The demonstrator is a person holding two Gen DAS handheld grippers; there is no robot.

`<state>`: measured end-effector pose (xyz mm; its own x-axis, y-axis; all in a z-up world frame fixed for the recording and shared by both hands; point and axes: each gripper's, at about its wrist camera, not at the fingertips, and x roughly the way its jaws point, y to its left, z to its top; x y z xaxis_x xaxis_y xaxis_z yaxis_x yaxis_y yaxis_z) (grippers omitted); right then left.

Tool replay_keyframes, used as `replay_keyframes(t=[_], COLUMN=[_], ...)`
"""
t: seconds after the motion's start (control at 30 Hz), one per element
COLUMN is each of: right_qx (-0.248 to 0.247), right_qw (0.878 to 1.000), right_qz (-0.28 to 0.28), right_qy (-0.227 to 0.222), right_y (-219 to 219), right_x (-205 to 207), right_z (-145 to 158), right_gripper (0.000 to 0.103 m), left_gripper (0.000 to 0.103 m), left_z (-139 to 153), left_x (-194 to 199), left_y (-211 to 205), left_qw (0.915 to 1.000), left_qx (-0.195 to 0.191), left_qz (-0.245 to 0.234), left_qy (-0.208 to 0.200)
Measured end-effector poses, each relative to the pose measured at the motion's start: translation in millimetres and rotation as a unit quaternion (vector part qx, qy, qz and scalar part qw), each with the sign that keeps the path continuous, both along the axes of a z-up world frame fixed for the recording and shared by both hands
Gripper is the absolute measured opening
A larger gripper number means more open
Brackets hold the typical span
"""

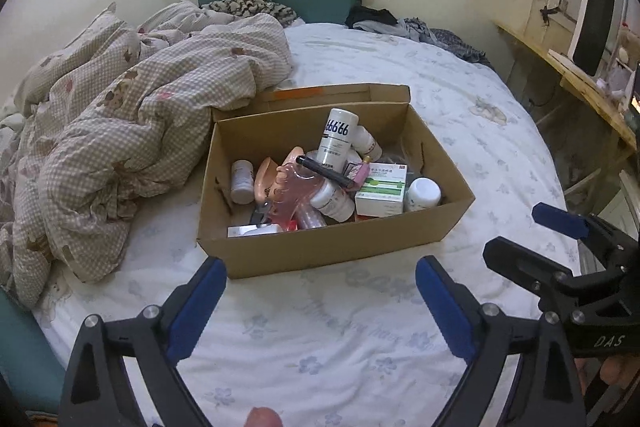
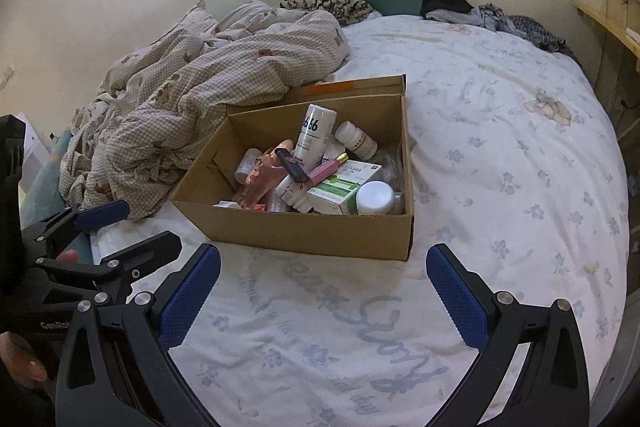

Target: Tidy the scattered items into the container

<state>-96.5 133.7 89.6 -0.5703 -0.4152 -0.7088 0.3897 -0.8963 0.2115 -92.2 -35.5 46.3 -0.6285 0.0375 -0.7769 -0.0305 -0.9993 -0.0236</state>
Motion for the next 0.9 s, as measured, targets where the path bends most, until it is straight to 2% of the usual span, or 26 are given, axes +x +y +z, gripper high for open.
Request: replay_keyframes(t=[0.6, 0.9], right_qx=[0.028, 0.024], right_qw=[1.0, 1.0], right_qz=[-0.001, -0.002], right_qy=[0.007, 0.001], right_y=[-3.1, -3.4], right_x=[5.2, 3.7], right_z=[1.2, -2.0], right_gripper=[0.103, 0.103], left_gripper=[0.096, 0.096], left_z=[-4.2, -6.6], left_x=[-0.5, -2.3], left_y=[4.9, 3.8], left_qw=[0.9997, 0.9997], left_qx=[-0.022, -0.025], left_qz=[0.0, 0.0], left_qy=[-0.001, -0.005])
